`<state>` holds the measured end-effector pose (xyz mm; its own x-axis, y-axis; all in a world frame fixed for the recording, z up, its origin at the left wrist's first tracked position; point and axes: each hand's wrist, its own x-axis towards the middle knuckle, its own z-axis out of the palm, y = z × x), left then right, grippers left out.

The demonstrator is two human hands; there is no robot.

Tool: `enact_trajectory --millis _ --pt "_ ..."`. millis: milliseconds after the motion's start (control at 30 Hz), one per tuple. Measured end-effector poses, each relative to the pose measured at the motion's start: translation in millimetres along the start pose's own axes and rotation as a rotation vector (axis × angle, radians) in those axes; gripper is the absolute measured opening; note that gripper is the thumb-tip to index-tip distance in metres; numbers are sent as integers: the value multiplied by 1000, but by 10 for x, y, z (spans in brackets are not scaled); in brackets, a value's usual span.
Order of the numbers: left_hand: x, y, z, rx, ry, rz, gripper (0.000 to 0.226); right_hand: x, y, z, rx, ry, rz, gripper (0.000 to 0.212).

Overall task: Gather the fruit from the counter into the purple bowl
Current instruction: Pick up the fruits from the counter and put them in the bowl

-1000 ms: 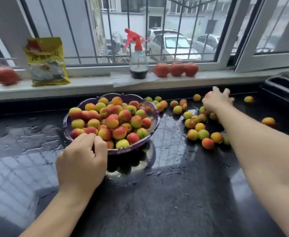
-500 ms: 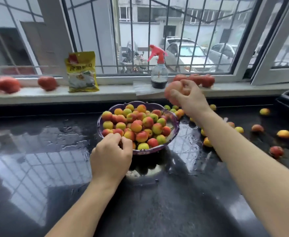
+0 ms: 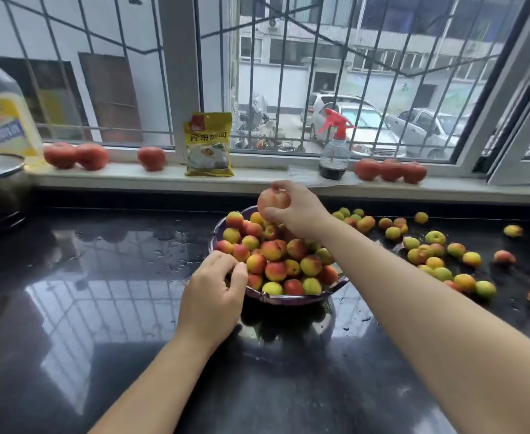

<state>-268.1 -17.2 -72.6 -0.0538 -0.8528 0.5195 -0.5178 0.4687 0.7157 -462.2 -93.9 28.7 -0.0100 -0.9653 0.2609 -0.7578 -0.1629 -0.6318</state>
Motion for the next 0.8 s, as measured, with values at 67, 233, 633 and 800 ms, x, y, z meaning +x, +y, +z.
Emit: enact_trajectory --millis 67,233,633,800 --pt "11 -7 -8 -7 1 -1 29 40 -23 33 -79 -7 -20 68" --pt "-2 1 -25 -11 5 19 28 -54 60 -134 -72 -16 28 67" --pt "-41 26 -44 -36 55 40 27 -471 1262 -739 -15 450 451 30" --pt "0 3 18 -17 87 67 29 -180 1587 -597 -397 241 380 47"
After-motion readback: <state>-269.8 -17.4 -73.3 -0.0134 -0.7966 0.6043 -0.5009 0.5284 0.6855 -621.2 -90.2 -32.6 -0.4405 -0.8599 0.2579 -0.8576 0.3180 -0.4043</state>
